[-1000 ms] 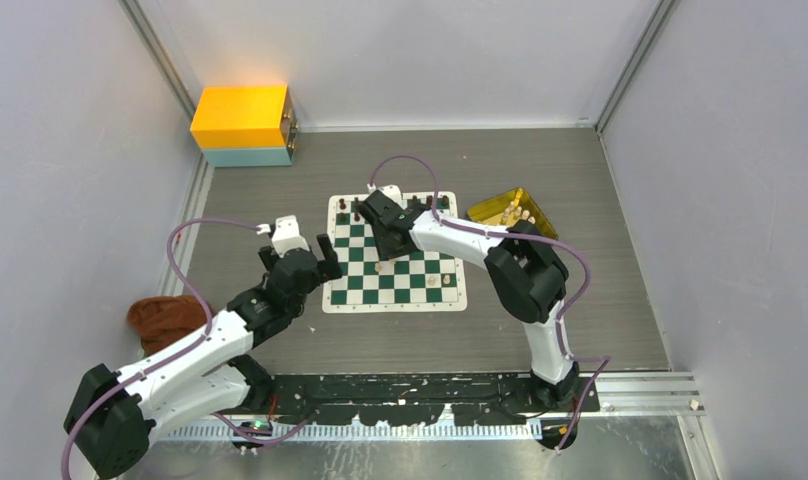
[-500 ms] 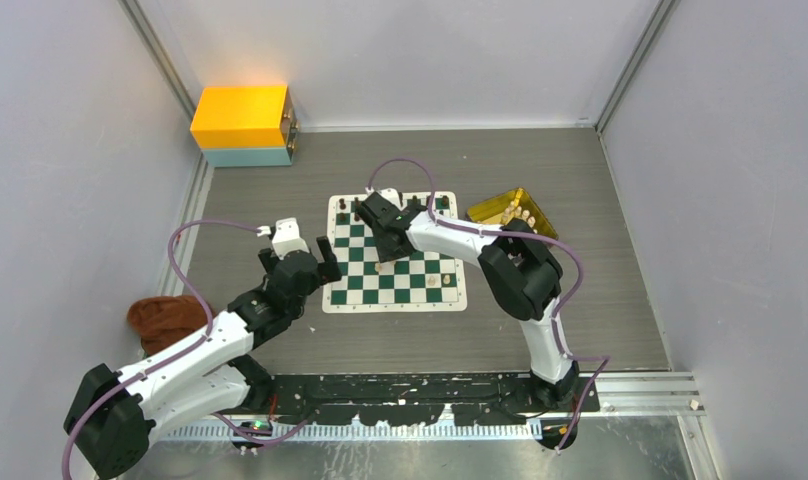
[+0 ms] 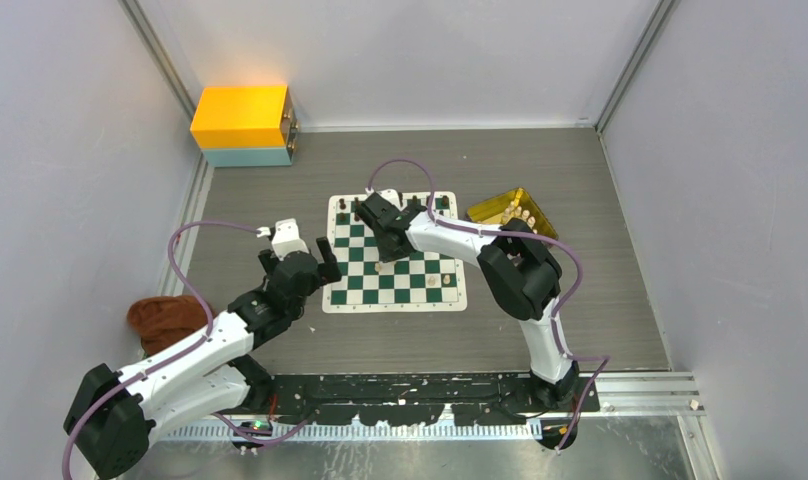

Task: Set up the chess pieces on the board
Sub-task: Pick up the chess piece from the chessboard, then place the chess piece on the chessboard, then pick up the chess piece from the chessboard.

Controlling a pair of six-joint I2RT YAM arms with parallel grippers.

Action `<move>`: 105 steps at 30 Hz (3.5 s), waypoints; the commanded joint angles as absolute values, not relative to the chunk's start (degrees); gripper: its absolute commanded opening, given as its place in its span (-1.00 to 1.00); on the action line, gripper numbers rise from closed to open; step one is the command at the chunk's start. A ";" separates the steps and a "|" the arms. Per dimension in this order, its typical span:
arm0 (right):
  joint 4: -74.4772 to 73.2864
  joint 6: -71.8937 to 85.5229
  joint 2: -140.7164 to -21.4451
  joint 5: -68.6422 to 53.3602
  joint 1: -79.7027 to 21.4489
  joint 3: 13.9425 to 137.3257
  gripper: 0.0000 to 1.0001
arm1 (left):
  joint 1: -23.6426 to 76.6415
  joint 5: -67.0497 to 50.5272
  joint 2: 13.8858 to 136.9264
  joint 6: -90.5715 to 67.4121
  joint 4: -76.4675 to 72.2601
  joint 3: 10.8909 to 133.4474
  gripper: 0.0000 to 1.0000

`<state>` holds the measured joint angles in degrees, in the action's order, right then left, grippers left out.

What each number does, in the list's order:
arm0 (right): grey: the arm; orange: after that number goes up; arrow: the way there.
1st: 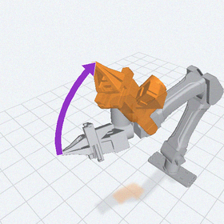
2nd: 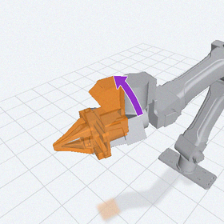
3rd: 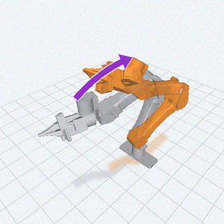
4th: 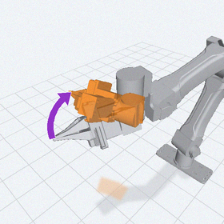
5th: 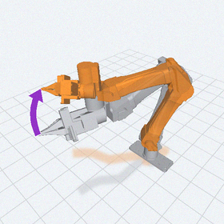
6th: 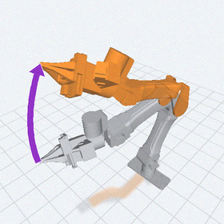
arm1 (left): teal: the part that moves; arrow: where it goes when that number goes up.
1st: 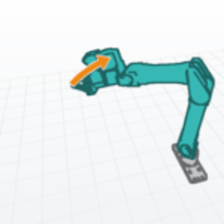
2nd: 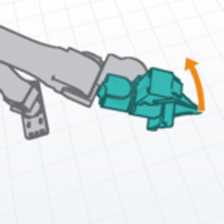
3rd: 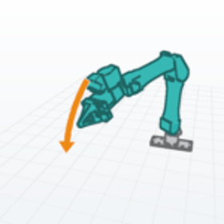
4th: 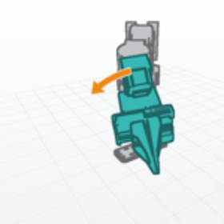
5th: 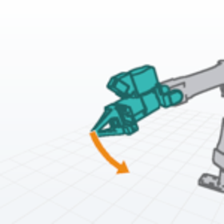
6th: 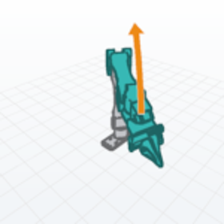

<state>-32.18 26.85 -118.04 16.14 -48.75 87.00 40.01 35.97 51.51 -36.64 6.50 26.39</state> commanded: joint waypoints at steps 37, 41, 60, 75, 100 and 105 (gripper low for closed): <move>-31.21 30.58 -101.54 22.02 -51.68 69.60 -0.91 | 39.99 37.00 52.32 -37.97 4.13 25.93 0.99; -31.03 30.57 -101.65 22.05 -51.67 69.44 -0.87 | 39.99 36.99 52.16 -38.00 4.37 25.84 0.98; -29.97 30.85 -102.13 21.80 -51.74 68.21 -0.39 | 39.99 36.91 51.24 -38.10 4.66 25.05 0.98; -31.41 28.77 -101.65 21.94 -52.11 71.79 -0.25 | 39.99 36.91 51.32 -38.14 4.46 24.93 0.98; -32.25 24.86 -113.74 13.20 -52.84 89.19 -0.25 | 40.00 37.18 47.48 -38.24 7.36 24.89 0.97; -32.52 24.79 -115.39 12.95 -52.91 90.68 -0.24 | 39.99 37.18 47.13 -38.15 7.47 24.72 0.97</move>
